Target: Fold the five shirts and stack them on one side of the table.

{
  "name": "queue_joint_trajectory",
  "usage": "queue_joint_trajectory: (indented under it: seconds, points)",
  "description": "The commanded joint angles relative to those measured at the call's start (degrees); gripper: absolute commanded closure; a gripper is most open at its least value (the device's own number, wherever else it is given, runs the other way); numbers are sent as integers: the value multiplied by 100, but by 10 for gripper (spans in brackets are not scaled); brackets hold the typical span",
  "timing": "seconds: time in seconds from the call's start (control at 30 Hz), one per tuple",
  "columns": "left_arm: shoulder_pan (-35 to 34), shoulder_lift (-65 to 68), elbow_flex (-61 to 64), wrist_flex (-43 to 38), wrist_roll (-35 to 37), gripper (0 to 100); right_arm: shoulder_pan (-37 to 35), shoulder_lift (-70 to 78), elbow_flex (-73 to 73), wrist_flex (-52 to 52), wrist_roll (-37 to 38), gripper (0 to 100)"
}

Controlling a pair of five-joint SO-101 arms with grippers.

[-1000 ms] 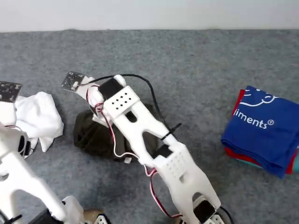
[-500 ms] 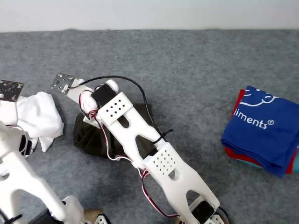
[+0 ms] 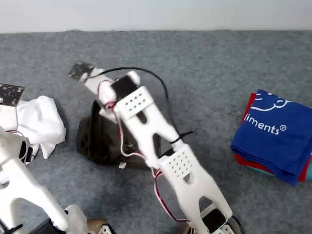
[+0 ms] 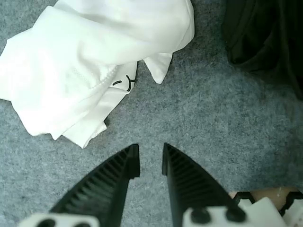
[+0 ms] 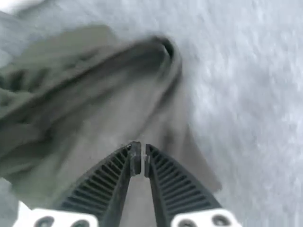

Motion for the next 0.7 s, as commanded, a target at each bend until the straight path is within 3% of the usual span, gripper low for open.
queue_joint_trajectory:
  seconds: [0.0, 0.17, 0.33, 0.53, 0.67]
  points:
    - [-352, -202, -57, -114, -18, 904, 277, -673, 870, 251, 237, 990]
    - [-905, -202, -57, -114, -26, 904, 4, -963, 1987, 233, 273, 990]
    - [-1222, -202, -57, -114, -26, 904, -848, -629, 2154, 84, 273, 990]
    - [-1424, -202, -57, -114, -26, 904, -1824, -567, 1310, -242, 255, 990]
    - [-1495, -202, -57, -114, -26, 904, -1807, -549, 527, 48, 255, 990]
